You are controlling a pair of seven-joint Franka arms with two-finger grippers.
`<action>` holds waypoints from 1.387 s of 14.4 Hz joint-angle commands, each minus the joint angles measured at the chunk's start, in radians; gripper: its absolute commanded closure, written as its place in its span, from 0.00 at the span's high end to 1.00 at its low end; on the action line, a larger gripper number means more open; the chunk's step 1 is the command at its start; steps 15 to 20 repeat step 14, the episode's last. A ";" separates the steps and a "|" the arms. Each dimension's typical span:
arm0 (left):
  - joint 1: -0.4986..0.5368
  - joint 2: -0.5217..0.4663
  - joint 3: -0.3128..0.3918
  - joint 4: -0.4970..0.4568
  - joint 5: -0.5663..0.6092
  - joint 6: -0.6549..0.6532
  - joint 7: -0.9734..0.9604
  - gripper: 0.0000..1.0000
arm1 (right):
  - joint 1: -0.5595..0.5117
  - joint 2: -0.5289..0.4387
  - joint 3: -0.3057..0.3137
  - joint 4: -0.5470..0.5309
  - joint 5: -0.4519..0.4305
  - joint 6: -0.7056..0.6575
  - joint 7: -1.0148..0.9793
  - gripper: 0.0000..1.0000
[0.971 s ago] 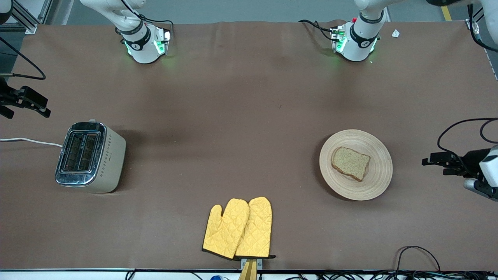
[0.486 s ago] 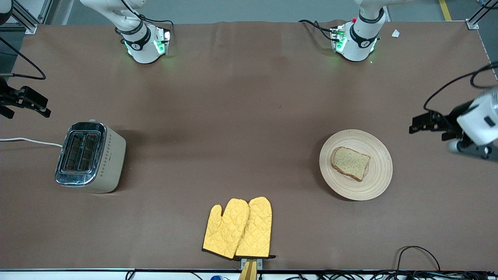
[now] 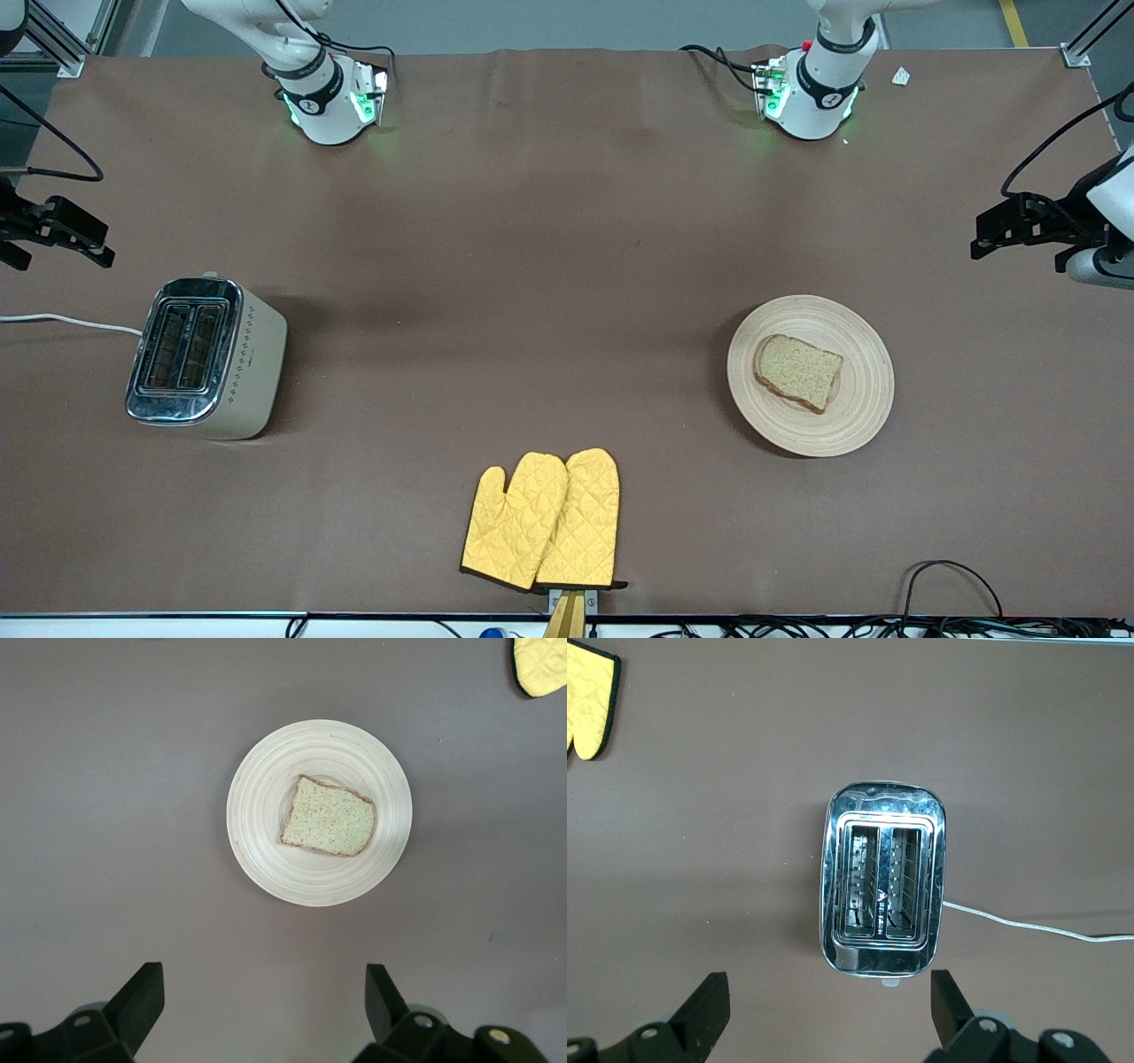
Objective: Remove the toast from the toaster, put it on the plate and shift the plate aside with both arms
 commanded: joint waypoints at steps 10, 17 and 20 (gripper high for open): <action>-0.164 -0.158 0.105 -0.193 0.053 0.156 -0.147 1.00 | -0.007 0.004 0.000 0.010 0.011 -0.006 -0.019 1.00; -0.150 -0.146 0.110 -0.160 -0.032 0.107 -0.153 1.00 | -0.008 0.004 0.000 0.010 0.011 -0.006 -0.019 1.00; -0.150 -0.146 0.110 -0.160 -0.032 0.107 -0.153 1.00 | -0.008 0.004 0.000 0.010 0.011 -0.006 -0.019 1.00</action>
